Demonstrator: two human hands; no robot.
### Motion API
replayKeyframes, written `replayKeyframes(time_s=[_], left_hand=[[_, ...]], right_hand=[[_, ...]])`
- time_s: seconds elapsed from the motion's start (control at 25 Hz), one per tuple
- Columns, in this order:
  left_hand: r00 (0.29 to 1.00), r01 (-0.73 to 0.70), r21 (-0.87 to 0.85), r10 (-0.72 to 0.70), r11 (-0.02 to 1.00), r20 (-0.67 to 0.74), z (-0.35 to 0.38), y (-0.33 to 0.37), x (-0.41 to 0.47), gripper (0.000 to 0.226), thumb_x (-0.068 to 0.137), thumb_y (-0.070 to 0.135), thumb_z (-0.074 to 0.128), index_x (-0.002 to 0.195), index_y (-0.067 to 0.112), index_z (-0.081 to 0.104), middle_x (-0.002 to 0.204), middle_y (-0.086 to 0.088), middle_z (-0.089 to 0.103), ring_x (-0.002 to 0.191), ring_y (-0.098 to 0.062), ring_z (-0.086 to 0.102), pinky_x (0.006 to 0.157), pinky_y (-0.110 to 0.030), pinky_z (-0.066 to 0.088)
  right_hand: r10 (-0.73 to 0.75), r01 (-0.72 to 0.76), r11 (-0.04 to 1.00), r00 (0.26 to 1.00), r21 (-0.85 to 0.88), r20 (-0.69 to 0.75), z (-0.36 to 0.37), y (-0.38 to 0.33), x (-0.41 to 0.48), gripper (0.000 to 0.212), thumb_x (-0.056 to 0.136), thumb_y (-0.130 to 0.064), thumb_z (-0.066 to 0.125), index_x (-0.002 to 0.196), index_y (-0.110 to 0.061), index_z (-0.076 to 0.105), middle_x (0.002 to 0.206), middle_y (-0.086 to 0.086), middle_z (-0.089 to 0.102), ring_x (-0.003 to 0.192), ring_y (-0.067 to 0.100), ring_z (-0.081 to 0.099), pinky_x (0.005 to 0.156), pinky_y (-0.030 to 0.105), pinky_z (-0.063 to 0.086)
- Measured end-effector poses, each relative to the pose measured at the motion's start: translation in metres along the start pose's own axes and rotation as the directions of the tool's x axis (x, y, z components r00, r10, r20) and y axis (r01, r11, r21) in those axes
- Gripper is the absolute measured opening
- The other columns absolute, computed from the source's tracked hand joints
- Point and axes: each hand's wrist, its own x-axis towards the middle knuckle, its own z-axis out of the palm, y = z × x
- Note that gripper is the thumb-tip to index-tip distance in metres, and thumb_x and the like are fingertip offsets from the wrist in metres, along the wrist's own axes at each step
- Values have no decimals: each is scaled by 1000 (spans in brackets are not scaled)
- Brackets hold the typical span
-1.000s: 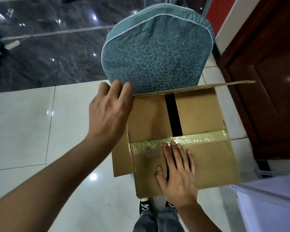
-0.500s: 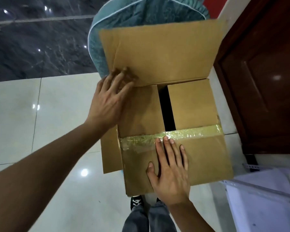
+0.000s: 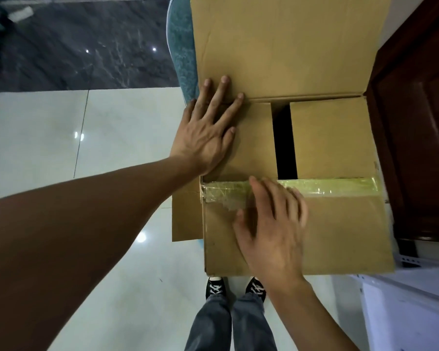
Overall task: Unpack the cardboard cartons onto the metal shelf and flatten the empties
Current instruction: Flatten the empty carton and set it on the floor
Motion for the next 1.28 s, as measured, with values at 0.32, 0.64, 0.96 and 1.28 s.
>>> replayKeyframes(time_s=[0.32, 0.64, 0.96, 1.28], left_hand=[[1000, 17, -34, -17, 999, 7, 4, -3, 2, 59, 105, 44, 24, 160, 34, 4, 169, -3, -8, 155, -30, -7, 121, -50, 19], [1000, 7, -103, -5, 995, 20, 13, 6, 9, 57, 106, 43, 22, 160, 33, 8, 168, -6, -8, 154, -33, -10, 125, -49, 13], [998, 47, -59, -44, 997, 46, 18, -15, 12, 56, 108, 39, 24, 161, 33, 6, 168, -7, -9, 154, -36, -7, 125, -45, 13], [997, 63, -10, -62, 998, 41, 8, 5, 0, 58, 108, 46, 22, 160, 33, 3, 168, -4, -12, 154, -33, -7, 122, -51, 21]], right_hand=[[-114, 118, 991, 991, -56, 70, 34, -30, 49, 36, 94, -54, 54, 88, -19, 58, 83, 4, 52, 81, 24, 45, 76, 41, 31], [-201, 210, 975, 973, 75, -112, 34, -32, 41, 21, 93, -25, 65, 75, -15, 60, 75, 3, 49, 74, 21, 44, 73, 37, 32], [-346, 430, 891, 852, 149, -392, -22, -71, 22, 27, 93, -22, 64, 66, -17, 59, 69, 1, 48, 70, 20, 40, 68, 36, 30], [-225, 290, 939, 925, 187, -305, -44, -52, 0, 30, 95, -37, 65, 74, -15, 67, 73, 3, 57, 71, 21, 50, 69, 38, 37]])
